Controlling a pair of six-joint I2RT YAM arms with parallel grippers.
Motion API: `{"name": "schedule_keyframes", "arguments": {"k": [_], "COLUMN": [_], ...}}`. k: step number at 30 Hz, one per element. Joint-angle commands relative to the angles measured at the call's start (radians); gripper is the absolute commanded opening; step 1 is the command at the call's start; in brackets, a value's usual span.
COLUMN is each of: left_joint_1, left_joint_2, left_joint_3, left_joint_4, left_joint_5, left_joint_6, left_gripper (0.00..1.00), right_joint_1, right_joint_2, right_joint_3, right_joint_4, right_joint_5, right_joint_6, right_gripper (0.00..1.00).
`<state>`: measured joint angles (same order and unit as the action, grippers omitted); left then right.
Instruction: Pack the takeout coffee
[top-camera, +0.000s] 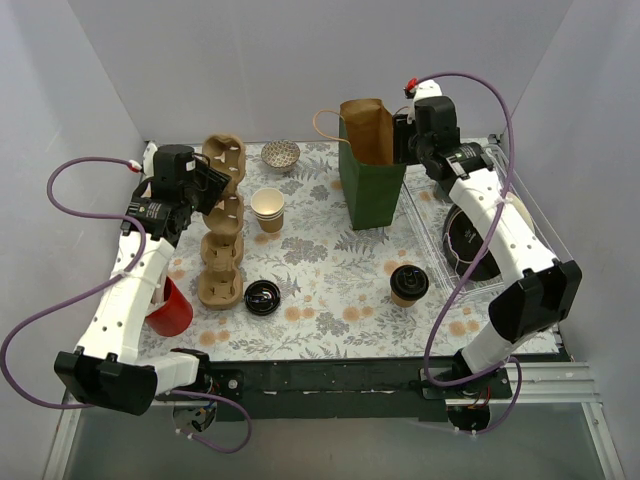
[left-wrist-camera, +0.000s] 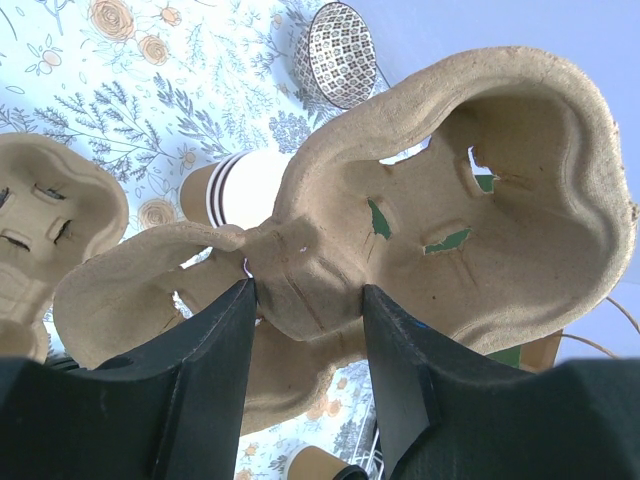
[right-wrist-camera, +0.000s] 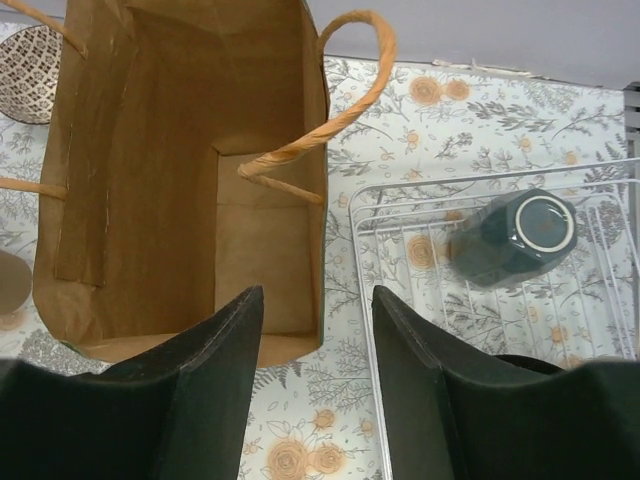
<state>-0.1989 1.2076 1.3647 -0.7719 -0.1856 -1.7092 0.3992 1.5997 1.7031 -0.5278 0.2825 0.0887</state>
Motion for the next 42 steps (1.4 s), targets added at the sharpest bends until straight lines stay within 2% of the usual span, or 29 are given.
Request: {"name": "schedule_keyframes", "arguments": {"k": [1, 3, 6, 7, 9, 10, 14, 19, 22, 24, 27, 28, 31, 34, 42], "left_joint_1": [0.004, 0.006, 0.004, 0.004, 0.004, 0.004, 0.004, 0.004, 0.006, 0.006, 0.004, 0.004, 0.004, 0.006, 0.004], "left_joint_2": [-0.043, -0.046, -0.054, -0.057, -0.065, -0.066, -0.075, -0.069, -0.063, -0.068, -0.085, -0.097, -0.108, -0.099, -0.054], "left_joint_3": [0.024, 0.027, 0.027, 0.027, 0.02, 0.014, -0.001, -0.01, -0.018, -0.027, -0.045, -0.052, -0.064, -0.032, 0.105], "left_joint_4": [0.025, 0.022, 0.019, 0.019, 0.023, 0.026, 0.04, 0.066, 0.075, 0.083, 0.115, 0.128, 0.166, 0.145, 0.04], "left_joint_5": [0.015, 0.012, 0.005, 0.003, 0.005, 0.005, 0.021, 0.058, 0.081, 0.109, 0.162, 0.234, 0.334, 0.362, 0.589], "left_joint_6": [0.028, 0.033, 0.037, 0.042, 0.045, 0.046, 0.072, 0.218, 0.29, 0.353, 0.454, 0.489, 0.603, 0.678, 0.743], "left_gripper": [0.31, 0.31, 0.31, 0.31, 0.31, 0.31, 0.31, 0.29, 0.28, 0.27, 0.27, 0.27, 0.27, 0.25, 0.24], "right_joint_1": [-0.005, -0.005, -0.005, -0.005, -0.003, -0.003, -0.003, 0.006, 0.009, 0.015, 0.05, 0.062, 0.136, 0.194, 0.246], "right_joint_2": [0.032, 0.04, 0.054, 0.054, 0.051, 0.051, 0.031, -0.02, -0.072, -0.113, -0.15, -0.155, -0.152, -0.132, -0.139], "right_joint_3": [-0.002, -0.007, 0.001, 0.004, 0.004, 0.006, 0.003, -0.02, -0.034, -0.077, -0.117, -0.12, -0.122, -0.112, -0.12], "right_joint_4": [0.003, 0.006, -0.004, -0.008, -0.008, -0.014, -0.034, -0.089, -0.113, -0.104, -0.133, -0.165, -0.208, -0.248, -0.196], "right_joint_5": [-0.039, -0.045, -0.051, -0.058, -0.071, -0.08, -0.129, -0.196, -0.276, -0.391, -0.455, -0.462, -0.476, -0.441, -0.37], "right_joint_6": [0.037, 0.048, 0.062, 0.077, 0.092, 0.112, 0.14, 0.083, -0.028, -0.132, -0.242, -0.265, -0.386, -0.464, -0.461], "right_gripper": [0.54, 0.54, 0.48, 0.39, 0.3, 0.21, 0.01, 0.01, 0.01, 0.01, 0.01, 0.01, 0.01, 0.01, 0.01]}}
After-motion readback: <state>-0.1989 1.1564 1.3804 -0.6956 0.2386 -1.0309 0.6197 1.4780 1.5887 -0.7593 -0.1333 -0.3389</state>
